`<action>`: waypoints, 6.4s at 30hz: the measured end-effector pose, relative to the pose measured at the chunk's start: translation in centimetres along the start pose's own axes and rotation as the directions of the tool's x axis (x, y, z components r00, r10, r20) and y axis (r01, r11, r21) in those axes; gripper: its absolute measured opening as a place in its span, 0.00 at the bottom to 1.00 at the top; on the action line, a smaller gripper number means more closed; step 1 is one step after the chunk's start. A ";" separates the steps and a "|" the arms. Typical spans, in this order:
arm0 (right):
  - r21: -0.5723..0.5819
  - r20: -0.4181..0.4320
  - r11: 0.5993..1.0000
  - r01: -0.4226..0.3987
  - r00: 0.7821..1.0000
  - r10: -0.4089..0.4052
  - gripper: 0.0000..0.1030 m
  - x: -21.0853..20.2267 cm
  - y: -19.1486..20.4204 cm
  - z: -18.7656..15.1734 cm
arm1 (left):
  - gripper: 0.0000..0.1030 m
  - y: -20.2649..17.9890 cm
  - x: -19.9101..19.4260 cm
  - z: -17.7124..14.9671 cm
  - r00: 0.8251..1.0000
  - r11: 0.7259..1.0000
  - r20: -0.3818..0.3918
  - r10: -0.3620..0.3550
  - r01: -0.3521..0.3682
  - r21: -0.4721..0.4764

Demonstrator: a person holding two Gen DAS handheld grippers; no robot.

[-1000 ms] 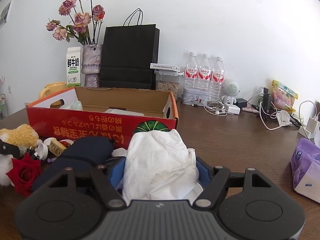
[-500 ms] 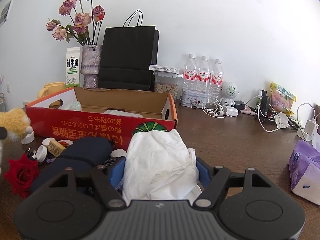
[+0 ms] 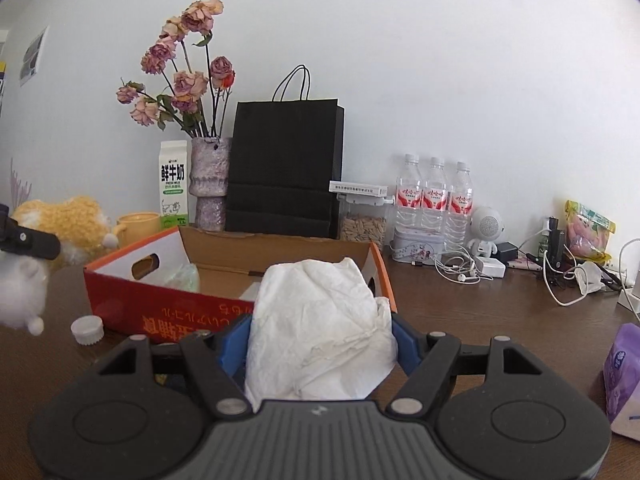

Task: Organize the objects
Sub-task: 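Lower the sheep toy into the box while the right tool drops the cloth in, then withdraw both tools from the box back toward the table, then grasp the white bottle cap with the right tool, then carry the white cap toward the box while the left tool grasps another cap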

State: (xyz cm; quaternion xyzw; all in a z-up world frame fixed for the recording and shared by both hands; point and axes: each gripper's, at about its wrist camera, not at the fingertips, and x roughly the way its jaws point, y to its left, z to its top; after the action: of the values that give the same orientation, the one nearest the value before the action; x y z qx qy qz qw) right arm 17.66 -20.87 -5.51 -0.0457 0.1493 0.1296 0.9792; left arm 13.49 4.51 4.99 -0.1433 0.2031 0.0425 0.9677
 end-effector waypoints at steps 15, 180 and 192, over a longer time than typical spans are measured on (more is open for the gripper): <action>0.051 0.021 0.998 -0.041 0.999 0.040 0.70 7.8 1.6 5.9 | 0.59 -3.4 7.0 3.8 0.999 0.999 0.001 -0.051 0.051 0.009; 0.012 -0.059 0.996 0.086 0.995 -0.085 0.38 -0.5 -4.5 -3.8 | 1.00 2.8 8.6 -4.7 0.949 0.960 -0.178 0.259 -0.233 0.155; 0.019 -0.058 0.996 0.085 0.995 -0.083 0.38 -0.5 -4.7 -3.9 | 0.39 2.2 7.7 -5.0 0.964 0.966 -0.132 0.230 -0.210 0.151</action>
State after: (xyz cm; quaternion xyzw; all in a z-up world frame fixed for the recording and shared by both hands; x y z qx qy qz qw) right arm 17.37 -25.96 -8.79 -0.0449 0.1768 0.0853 0.9795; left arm 18.32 5.33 -3.07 -0.0566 0.2918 0.1252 0.9466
